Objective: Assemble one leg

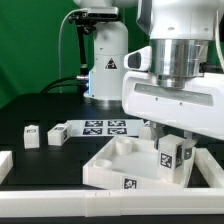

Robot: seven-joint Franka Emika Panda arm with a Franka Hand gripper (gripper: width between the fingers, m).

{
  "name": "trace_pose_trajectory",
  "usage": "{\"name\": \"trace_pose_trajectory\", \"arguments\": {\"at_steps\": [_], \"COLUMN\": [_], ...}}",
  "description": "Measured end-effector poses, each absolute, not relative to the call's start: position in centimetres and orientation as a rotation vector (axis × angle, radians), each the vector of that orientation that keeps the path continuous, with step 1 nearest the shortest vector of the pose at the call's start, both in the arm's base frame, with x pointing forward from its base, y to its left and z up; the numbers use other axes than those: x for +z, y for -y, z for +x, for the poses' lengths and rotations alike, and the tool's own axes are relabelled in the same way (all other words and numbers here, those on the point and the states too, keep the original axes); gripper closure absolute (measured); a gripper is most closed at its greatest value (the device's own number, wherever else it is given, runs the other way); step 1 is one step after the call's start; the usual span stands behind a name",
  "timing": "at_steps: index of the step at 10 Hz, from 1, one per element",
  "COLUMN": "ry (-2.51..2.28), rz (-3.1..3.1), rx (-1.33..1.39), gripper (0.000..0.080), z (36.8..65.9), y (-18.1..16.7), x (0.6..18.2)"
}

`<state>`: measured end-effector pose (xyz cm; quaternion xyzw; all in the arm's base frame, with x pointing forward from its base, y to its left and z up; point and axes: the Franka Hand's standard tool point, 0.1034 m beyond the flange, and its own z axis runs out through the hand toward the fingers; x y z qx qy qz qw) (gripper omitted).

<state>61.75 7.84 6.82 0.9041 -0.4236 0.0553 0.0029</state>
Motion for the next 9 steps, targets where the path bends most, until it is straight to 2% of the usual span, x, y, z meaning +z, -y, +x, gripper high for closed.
{"name": "trace_pose_trajectory", "arguments": {"at_steps": [1, 2, 3, 4, 9], "ry": [1.328, 1.328, 1.328, 1.328, 1.328], "rz": [2.835, 2.835, 2.835, 2.835, 2.834], "rx": [0.173, 0.173, 0.172, 0.172, 0.171], "gripper": [0.0300, 0.0300, 0.0183, 0.0157, 0.0150], "z": [61.74, 61.73, 61.73, 61.72, 61.69], "y": [-7.85, -7.85, -7.85, -7.85, -7.83], "x": [6.80, 6.78, 6.76, 6.75, 6.69]}}
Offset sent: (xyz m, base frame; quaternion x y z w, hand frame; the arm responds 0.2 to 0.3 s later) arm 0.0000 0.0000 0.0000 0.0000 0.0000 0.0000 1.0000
